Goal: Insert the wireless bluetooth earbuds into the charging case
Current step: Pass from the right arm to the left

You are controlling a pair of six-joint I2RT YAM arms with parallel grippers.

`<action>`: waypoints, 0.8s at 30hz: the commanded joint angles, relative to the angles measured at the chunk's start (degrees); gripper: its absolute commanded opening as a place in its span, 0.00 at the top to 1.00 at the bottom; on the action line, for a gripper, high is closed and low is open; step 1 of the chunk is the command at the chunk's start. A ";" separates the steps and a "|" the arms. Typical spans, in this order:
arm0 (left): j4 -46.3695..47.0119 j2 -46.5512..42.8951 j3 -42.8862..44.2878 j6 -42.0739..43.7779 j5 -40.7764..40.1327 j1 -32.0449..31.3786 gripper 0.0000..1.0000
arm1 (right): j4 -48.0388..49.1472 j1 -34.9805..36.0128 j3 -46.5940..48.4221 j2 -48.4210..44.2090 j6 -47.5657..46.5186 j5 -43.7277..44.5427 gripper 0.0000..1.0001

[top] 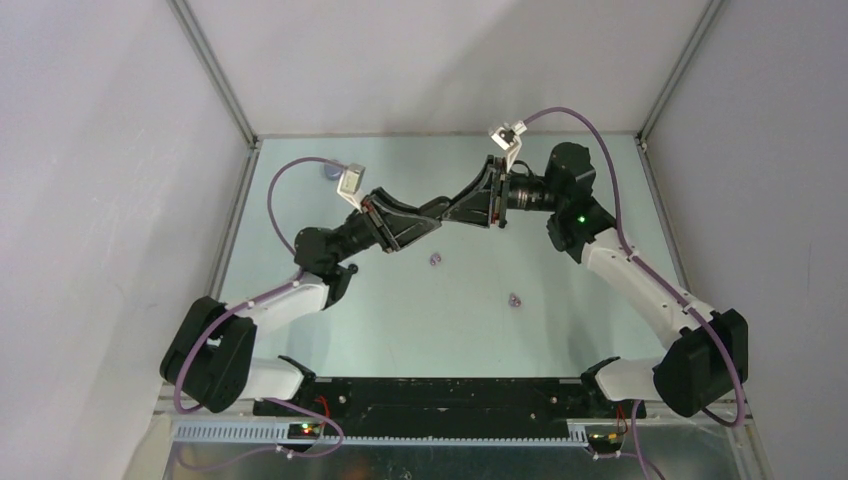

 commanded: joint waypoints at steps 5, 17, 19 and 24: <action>-7.16 -1.82 3.94 11.11 8.24 -0.50 1.00 | 0.54 -4.66 0.93 -5.14 -2.97 -7.23 0.22; -61.36 -6.00 14.18 57.91 11.34 -1.02 1.00 | -45.42 -3.69 10.27 -8.18 -49.46 3.46 0.18; -70.27 -6.42 16.97 66.57 9.98 -1.73 1.00 | -50.55 -1.00 10.31 -6.96 -53.88 7.49 0.18; -85.24 -7.86 20.18 81.79 9.70 -3.53 1.00 | -53.35 2.06 10.21 -2.61 -55.50 9.67 0.25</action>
